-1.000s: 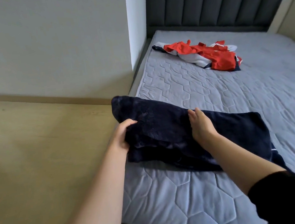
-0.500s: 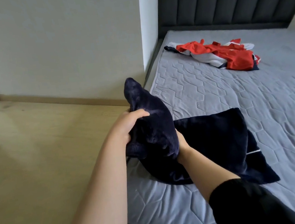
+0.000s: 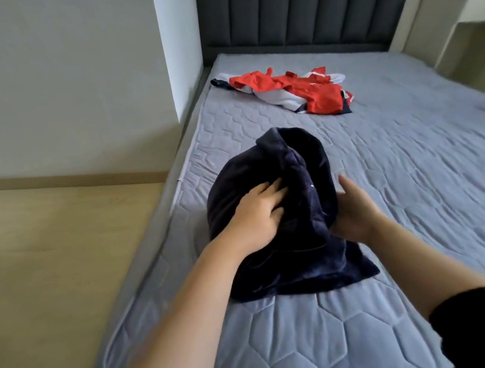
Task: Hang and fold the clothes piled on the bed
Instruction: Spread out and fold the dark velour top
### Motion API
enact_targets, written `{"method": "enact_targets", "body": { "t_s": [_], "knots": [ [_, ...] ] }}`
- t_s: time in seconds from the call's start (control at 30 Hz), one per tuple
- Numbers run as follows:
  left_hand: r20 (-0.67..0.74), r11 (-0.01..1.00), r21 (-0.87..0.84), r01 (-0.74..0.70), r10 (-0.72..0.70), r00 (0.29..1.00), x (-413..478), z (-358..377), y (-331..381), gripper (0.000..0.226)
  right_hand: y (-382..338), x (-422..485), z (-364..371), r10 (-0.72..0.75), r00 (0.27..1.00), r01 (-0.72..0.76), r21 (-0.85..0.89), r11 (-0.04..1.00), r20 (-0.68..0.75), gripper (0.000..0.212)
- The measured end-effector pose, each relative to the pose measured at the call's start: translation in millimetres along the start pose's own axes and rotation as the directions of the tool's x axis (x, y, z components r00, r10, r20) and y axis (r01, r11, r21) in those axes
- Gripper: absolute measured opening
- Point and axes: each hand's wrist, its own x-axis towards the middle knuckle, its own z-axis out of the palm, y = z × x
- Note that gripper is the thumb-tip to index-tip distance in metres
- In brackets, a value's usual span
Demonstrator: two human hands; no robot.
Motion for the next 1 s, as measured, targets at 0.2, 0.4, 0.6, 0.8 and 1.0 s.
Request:
{"method": "enact_targets", "body": {
  "t_s": [0.2, 0.4, 0.6, 0.8, 1.0],
  "knots": [
    [0.195, 0.974, 0.079, 0.213, -0.225, 0.955, 36.2, 36.5, 27.8, 0.051, -14.7, -12.0, -29.2, 0.019, 0.999, -0.013, -0.152, 0.988, 0.041, 0.061],
    [0.346, 0.591, -0.638, 0.494, -0.354, 0.869, 55.9, 37.0, 45.0, 0.046, -4.5, -13.8, -55.0, -0.2, 0.947, 0.068, -0.452, 0.889, -0.25, 0.046],
    [-0.094, 0.642, -0.726, 0.246, -0.447, 0.889, 56.7, 16.4, 35.8, 0.032, -1.6, -7.3, -73.2, -0.023, 0.935, -0.038, -0.166, 0.985, -0.354, 0.021],
    [0.115, 0.908, 0.418, 0.041, -0.098, 0.989, 41.3, 45.3, 0.9, 0.058, 3.2, -7.6, -91.5, 0.12, 0.946, -0.143, -0.054, 0.988, -0.302, 0.022],
    [0.226, 0.828, 0.561, -0.019, -0.13, 0.965, 31.2, 65.1, -15.6, 0.089, 3.3, 0.8, -85.8, -0.301, 0.878, -0.061, -0.71, 0.702, -0.372, 0.026]
  ]
}}
